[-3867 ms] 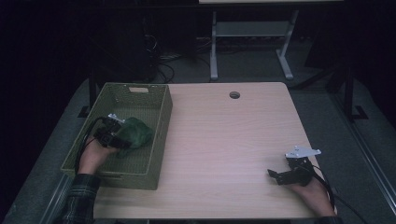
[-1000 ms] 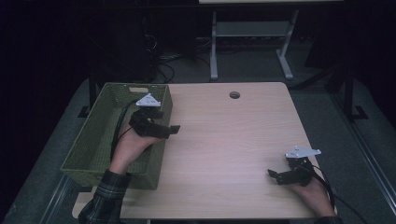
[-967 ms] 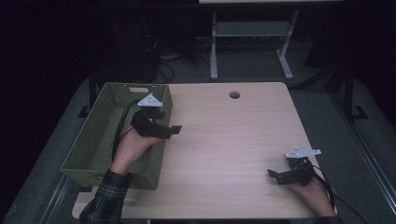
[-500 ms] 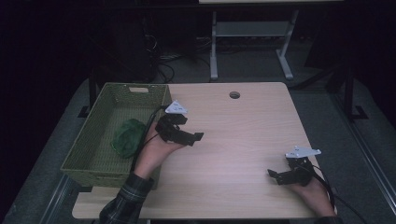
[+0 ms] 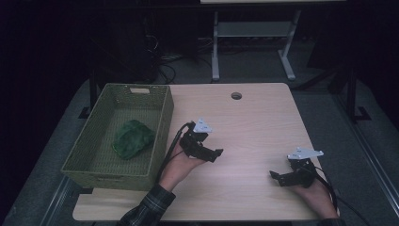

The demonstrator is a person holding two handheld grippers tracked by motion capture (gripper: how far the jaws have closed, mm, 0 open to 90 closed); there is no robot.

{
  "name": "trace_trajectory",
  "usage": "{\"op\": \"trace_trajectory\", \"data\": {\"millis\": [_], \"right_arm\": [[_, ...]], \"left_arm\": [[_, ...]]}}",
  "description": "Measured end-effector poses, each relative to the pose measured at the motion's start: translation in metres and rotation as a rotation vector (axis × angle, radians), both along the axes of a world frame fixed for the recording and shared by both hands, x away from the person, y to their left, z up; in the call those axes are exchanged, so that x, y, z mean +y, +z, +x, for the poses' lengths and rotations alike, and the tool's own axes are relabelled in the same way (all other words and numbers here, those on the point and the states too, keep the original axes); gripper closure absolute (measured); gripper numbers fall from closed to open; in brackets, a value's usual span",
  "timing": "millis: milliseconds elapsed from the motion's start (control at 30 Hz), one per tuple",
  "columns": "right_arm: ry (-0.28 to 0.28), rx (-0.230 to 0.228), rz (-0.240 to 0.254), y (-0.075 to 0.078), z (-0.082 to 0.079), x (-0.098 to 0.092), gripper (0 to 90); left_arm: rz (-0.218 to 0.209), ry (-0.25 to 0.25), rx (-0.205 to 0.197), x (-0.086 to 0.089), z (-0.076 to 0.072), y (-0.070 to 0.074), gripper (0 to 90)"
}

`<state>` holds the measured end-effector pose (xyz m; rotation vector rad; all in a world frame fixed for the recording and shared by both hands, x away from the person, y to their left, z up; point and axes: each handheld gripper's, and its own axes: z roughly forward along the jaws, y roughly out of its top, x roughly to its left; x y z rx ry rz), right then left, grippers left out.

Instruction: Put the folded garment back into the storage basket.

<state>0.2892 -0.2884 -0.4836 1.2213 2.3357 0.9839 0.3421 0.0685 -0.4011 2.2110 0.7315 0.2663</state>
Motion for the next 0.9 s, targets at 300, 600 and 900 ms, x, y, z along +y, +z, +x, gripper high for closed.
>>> {"op": "trace_trajectory", "data": {"millis": [300, 600, 900], "right_arm": [[0.0, 0.0, 0.0, 0.0, 0.0, 0.0, 2.4], [0.0, 0.0, 0.0, 0.0, 0.0, 0.0, 2.4], [-0.001, 0.001, 0.001, 0.0, 0.0, 0.0, 2.4]], "left_arm": [[0.084, -0.018, 0.007, -0.007, -0.006, -0.042, 14.6], [0.122, -0.002, 0.018, -0.004, -0.003, -0.07, 14.0], [0.058, 0.0, -0.021, 0.002, -0.006, -0.077, 12.7]]}}
